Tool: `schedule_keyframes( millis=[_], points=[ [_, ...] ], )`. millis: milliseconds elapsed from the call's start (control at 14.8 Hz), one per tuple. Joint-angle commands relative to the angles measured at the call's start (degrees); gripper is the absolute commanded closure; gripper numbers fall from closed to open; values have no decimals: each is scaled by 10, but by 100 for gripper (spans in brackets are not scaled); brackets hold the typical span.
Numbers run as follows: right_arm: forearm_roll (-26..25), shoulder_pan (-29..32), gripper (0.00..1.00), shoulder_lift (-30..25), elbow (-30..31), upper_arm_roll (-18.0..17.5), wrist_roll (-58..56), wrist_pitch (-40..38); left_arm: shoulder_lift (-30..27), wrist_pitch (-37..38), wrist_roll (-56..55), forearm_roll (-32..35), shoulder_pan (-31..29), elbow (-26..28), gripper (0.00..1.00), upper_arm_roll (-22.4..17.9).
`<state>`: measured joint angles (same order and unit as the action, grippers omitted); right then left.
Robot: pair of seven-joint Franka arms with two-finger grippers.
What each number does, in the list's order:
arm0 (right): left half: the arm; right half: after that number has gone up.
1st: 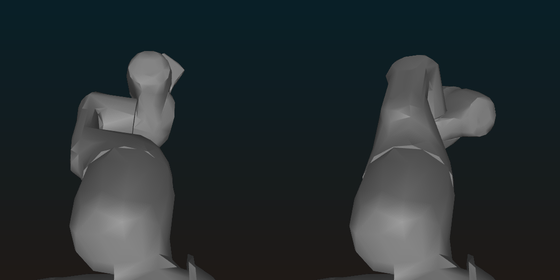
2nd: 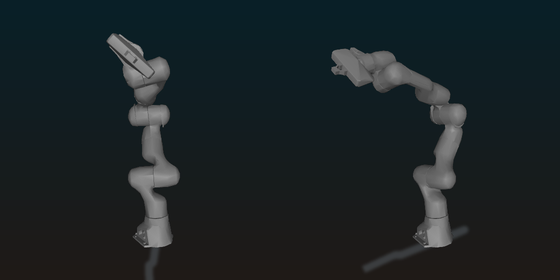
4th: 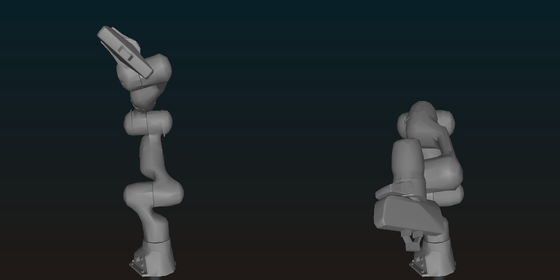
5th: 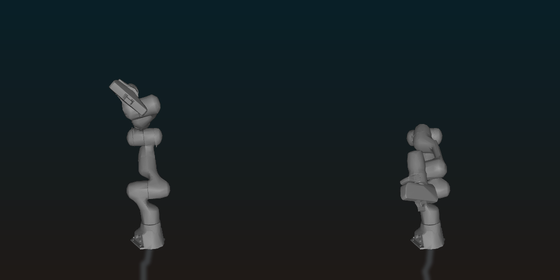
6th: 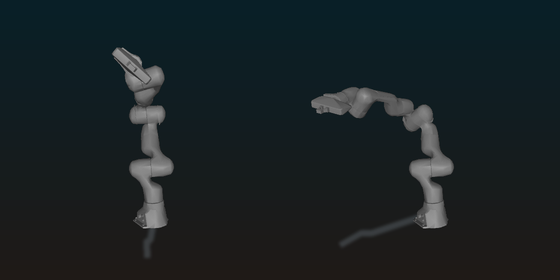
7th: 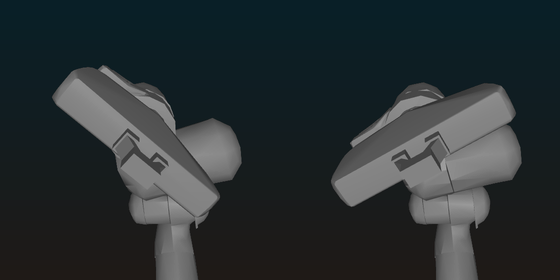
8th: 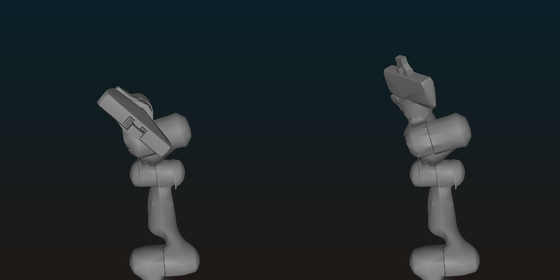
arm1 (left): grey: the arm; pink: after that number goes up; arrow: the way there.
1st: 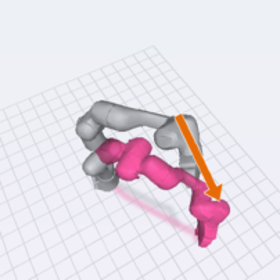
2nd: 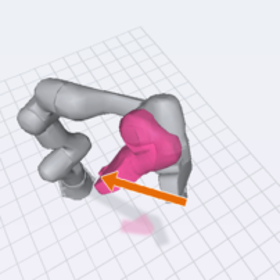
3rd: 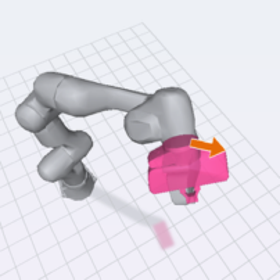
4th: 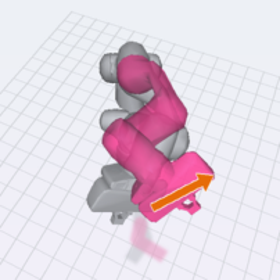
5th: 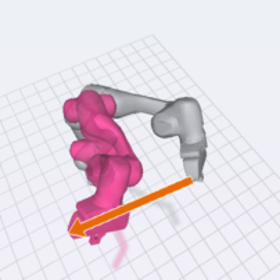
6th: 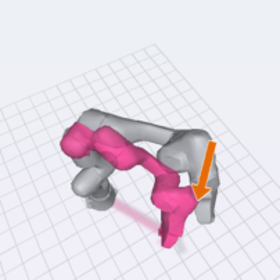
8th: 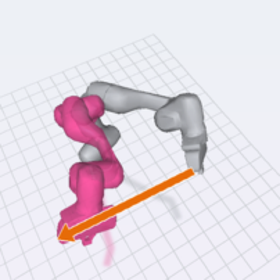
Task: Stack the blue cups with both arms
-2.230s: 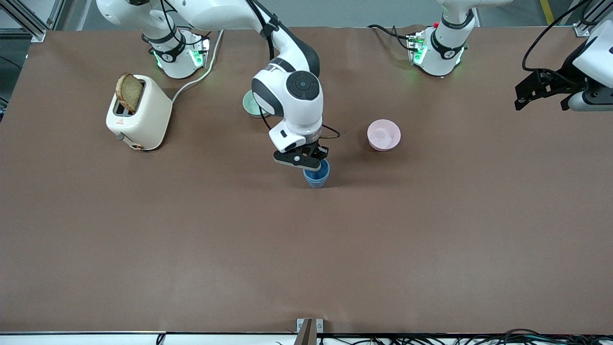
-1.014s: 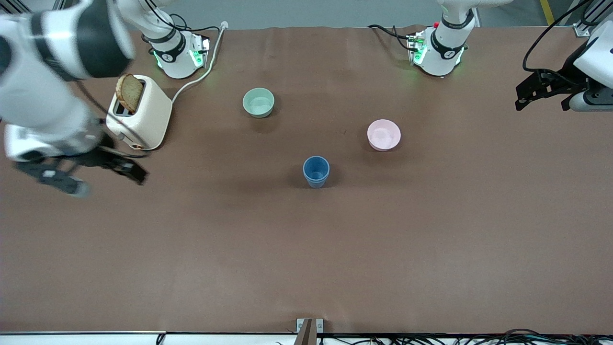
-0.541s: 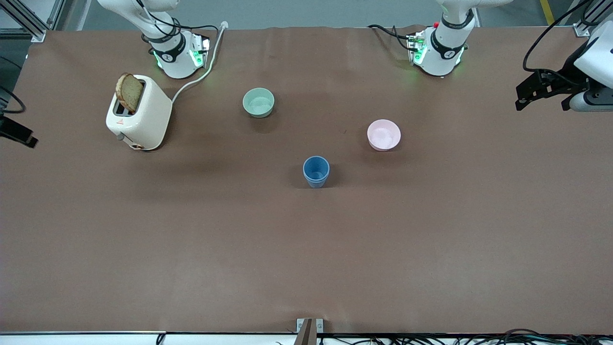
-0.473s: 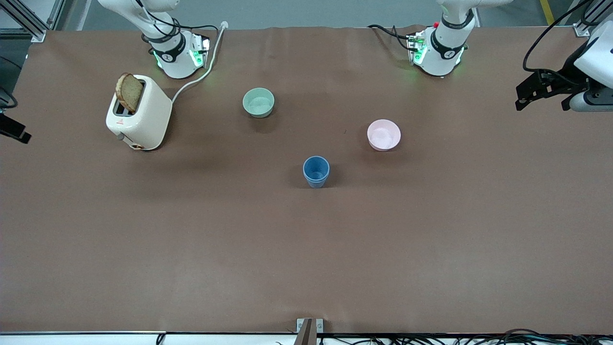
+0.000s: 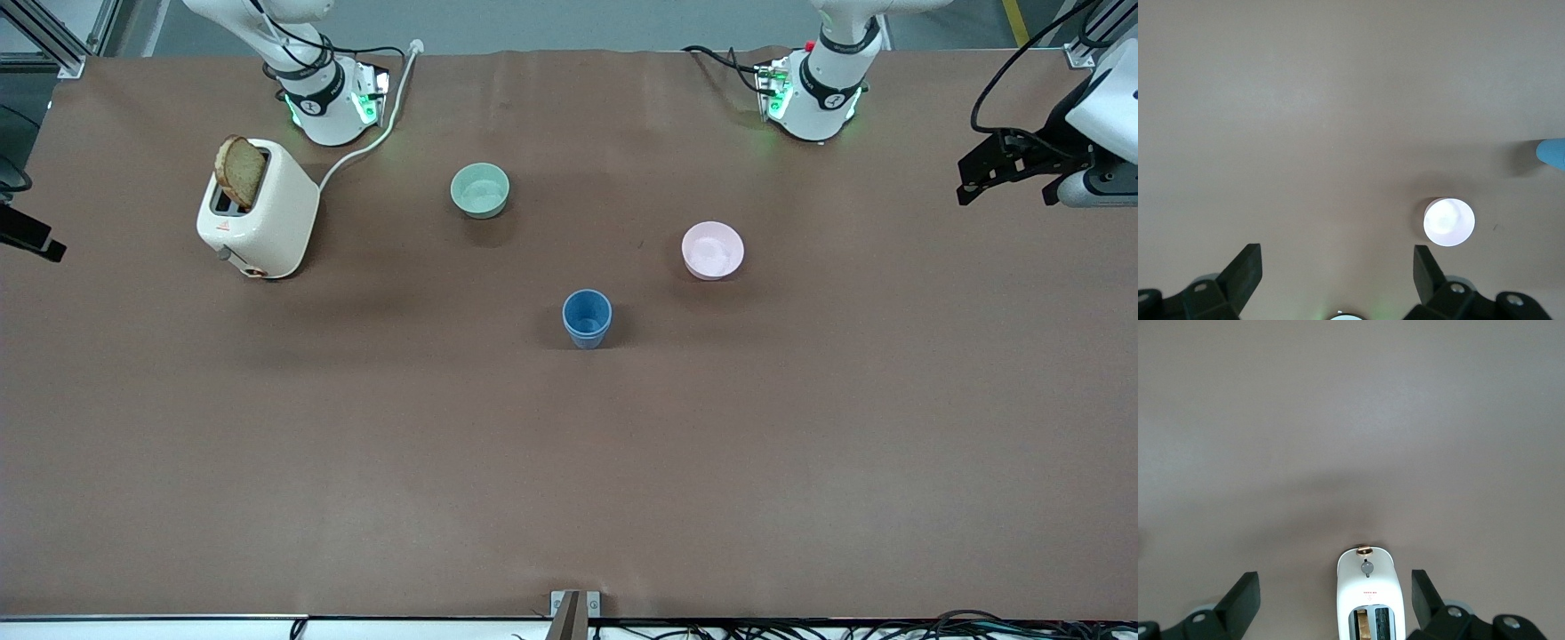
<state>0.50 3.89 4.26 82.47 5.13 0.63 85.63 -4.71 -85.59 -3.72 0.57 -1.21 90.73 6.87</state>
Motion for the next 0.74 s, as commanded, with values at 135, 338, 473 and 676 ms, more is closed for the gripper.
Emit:
schedule_keyframes(
  millis=[135, 338, 473, 676],
  points=[
    [6, 3, 0, -14, 15, -3, -5, 0, 2, -2, 10, 1, -2, -7, 0, 1],
    [6, 3, 0, -14, 15, -3, -5, -3, 3, -1, 9, 1, -2, -13, 0, 1],
    [6, 3, 0, -14, 15, -3, -5, -3, 3, -1, 7, 2, -3, -18, 0, 1],
    [6, 2, 0, -14, 15, -3, -5, -3, 7, 0, 7, 2, -3, -21, 0, 1]
  ],
)
